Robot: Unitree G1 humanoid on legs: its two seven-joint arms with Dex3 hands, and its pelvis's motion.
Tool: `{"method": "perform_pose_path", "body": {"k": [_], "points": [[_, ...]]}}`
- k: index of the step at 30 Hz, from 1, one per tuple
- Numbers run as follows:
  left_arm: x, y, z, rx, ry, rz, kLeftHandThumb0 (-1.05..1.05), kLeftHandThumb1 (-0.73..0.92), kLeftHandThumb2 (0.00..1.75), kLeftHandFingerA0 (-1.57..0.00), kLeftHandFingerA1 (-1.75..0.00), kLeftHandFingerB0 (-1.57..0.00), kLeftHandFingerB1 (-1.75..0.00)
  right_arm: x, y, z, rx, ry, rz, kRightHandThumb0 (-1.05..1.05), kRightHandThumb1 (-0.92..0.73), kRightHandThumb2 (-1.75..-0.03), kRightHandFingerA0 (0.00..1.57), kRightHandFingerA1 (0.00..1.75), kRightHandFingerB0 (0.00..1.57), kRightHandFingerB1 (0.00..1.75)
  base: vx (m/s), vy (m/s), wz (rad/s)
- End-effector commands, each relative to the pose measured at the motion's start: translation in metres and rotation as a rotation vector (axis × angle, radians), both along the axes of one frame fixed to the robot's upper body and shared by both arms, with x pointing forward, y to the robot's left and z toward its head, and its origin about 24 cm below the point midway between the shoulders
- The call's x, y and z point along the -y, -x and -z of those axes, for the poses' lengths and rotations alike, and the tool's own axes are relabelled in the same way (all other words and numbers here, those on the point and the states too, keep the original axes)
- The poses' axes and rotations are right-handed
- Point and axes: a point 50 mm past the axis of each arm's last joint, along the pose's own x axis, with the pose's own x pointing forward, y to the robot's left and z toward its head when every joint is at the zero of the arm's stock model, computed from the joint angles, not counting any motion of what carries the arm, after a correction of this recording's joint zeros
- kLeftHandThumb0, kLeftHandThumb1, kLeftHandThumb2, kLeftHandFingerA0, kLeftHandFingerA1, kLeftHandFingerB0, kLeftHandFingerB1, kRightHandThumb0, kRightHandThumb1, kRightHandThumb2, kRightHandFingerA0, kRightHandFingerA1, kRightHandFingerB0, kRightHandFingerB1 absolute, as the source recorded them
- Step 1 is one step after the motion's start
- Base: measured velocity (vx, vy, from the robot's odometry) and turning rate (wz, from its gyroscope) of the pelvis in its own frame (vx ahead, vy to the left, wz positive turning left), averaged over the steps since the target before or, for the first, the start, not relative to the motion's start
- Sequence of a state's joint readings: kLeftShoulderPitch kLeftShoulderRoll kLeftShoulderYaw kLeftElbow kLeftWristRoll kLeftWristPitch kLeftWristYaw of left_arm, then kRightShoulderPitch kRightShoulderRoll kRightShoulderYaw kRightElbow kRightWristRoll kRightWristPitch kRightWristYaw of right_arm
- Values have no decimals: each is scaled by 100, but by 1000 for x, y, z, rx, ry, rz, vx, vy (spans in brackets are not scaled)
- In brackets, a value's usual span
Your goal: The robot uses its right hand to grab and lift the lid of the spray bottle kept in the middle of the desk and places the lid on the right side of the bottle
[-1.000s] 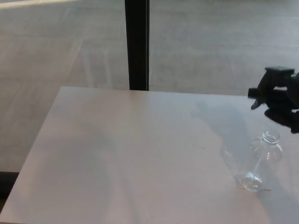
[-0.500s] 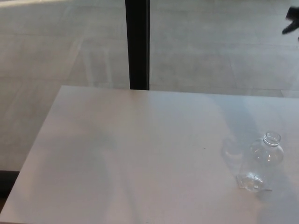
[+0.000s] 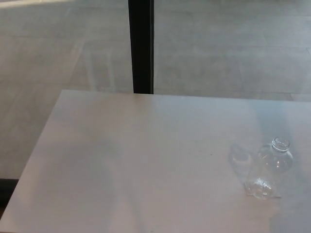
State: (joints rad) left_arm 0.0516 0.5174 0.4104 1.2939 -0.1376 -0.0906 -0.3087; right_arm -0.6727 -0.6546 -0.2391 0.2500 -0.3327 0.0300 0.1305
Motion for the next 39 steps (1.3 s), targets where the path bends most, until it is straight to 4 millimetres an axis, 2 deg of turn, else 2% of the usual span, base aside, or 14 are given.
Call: {"method": "perform_pose_path", "body": {"k": [1,16,17,21,22,23,24,27,28,29,30,31,32,39], "points": [[-7,2,-6,5,-32,12,-85,88,66,-55,-50,-38,-40,11,7,69,-251,-13,100,-31,-69,-76,89,158,91,94,0,0,0],[-6,-2,-7,21,-33,8,-82,88,67,-56,-51,-38,-39,0,8,165,-610,72,97,-36,-70,-72,87,147,86,65,0,0,0],[-6,-2,-6,18,-34,1,-81,87,66,-55,-49,-39,-39,-2,8,173,-660,101,100,-44,-69,-61,84,117,79,52,0,0,0],[-5,-2,-5,12,-36,11,-83,88,66,-56,-50,-39,-39,-4,7,184,-729,134,110,-46,-69,-61,80,102,72,46,0,0,0],[-5,-2,-5,18,-28,7,-81,68,109,-48,-61,-31,-51,-4,7,187,-744,130,112,-47,-69,-61,79,104,70,47,0,0,0],[-5,-1,-5,18,-27,7,-81,68,109,-48,-61,-31,-51,-4,7,188,-748,129,113,-47,-69,-61,79,104,70,47,0,0,0],[-5,-1,-5,18,-29,17,-84,88,66,-55,-51,-39,-40,-3,8,192,-768,115,112,-48,-69,-61,78,103,64,45,0,0,0],[-5,0,-5,15,-33,22,-85,87,66,-55,-50,-39,-39,-1,9,198,-796,119,117,-53,-66,-62,77,106,53,42,0,0,0],[-5,0,-5,13,-34,16,-82,87,66,-55,-49,-39,-39,0,9,202,-842,173,132,-63,-58,-96,45,76,31,51,0,0,0],[-5,0,-5,11,-33,17,-82,88,67,-55,-49,-38,-39,0,9,203,-855,184,136,-62,-72,-62,32,68,33,35,0,0,0],[-5,0,-5,7,-31,18,-79,68,109,-48,-60,-30,-51,1,9,205,-868,195,140,-64,-71,-62,22,60,31,32,0,0,0],[-5,0,-5,7,-31,18,-79,68,109,-48,-60,-30,-51,1,9,206,-869,197,140,-64,-71,-62,22,60,31,32,0,0,0],[-5,0,-5,9,-22,12,-82,87,66,-54,-49,-38,-39,1,10,206,-872,190,145,-65,-69,-61,18,59,29,30,0,0,0],[-4,2,-3,10,-23,5,-83,87,66,-56,-49,-39,-40,2,11,206,-857,163,154,-66,-69,-61,14,61,26,29,0,0,0]]}}
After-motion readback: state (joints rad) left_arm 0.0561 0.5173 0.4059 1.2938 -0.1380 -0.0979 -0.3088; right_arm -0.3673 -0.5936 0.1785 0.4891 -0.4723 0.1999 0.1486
